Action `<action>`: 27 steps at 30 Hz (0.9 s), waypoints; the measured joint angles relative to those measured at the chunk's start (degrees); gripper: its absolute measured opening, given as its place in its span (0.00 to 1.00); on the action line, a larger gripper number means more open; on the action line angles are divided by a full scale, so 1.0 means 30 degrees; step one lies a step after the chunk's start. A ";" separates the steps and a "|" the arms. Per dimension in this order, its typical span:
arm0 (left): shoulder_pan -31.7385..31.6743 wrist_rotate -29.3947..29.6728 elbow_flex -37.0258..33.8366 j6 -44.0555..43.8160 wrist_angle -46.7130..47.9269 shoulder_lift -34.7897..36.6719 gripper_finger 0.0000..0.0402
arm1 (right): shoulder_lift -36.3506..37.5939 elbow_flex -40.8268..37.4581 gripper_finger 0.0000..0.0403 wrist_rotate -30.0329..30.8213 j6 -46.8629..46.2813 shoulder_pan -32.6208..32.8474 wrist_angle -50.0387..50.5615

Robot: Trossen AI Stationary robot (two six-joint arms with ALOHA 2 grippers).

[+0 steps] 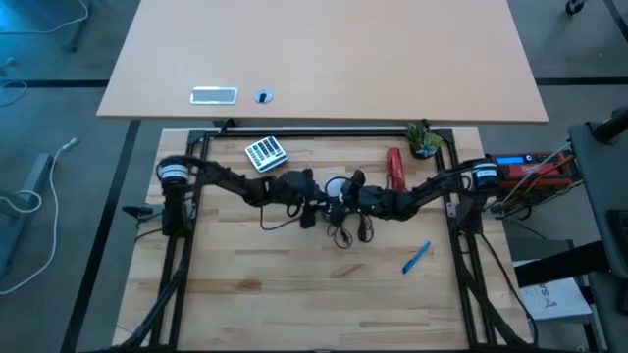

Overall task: Screw lightbulb
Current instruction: Remove the white lightbulb from the silver lamp

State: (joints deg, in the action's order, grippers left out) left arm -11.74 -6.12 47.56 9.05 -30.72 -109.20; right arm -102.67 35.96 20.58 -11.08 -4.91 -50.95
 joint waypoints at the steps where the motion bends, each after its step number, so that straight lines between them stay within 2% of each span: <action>1: -0.0004 -0.0349 -0.0102 0.0306 0.0447 0.0339 0.38 | 0.0101 -0.0026 0.38 -0.0260 -0.0106 -0.0008 0.0053; 5: -0.0019 -0.1719 -0.0213 0.0557 0.0767 0.1276 0.31 | 0.0536 -0.0048 0.38 -0.2224 -0.0424 -0.0025 -0.0059; 8: -0.0023 -0.1857 -0.0249 0.0544 0.0794 0.1733 0.24 | 0.0850 -0.0059 0.38 -0.3116 -0.0833 0.0066 0.0019; 12: -0.0085 -0.1814 -0.0271 0.0170 0.0871 0.1990 0.18 | 0.1141 -0.0111 0.38 -0.2649 -0.0726 0.0197 0.0048; 15: -0.0106 -0.1700 -0.0266 -0.0301 0.1207 0.2244 0.17 | 0.1309 -0.0121 0.38 -0.2272 -0.0500 0.0197 0.0025; 18: -0.0106 -0.1737 -0.0427 -0.1380 0.0979 0.2372 0.22 | 0.1398 -0.0121 0.38 -0.1851 -0.0355 0.0226 -0.0032; 22: 0.0004 -0.1308 -0.0461 -0.2175 -0.0081 0.2308 0.35 | 0.1449 -0.0013 0.38 -0.1245 -0.0368 0.0219 -0.0170; 27: 0.0207 0.1267 -0.0468 -0.2638 -0.1338 0.2060 0.53 | 0.1442 0.0148 0.38 -0.0979 -0.0769 0.0192 -0.0607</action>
State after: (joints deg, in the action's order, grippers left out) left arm -11.11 -2.31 46.15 1.13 -34.73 -103.02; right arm -98.35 36.40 17.64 -13.39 -4.33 -52.77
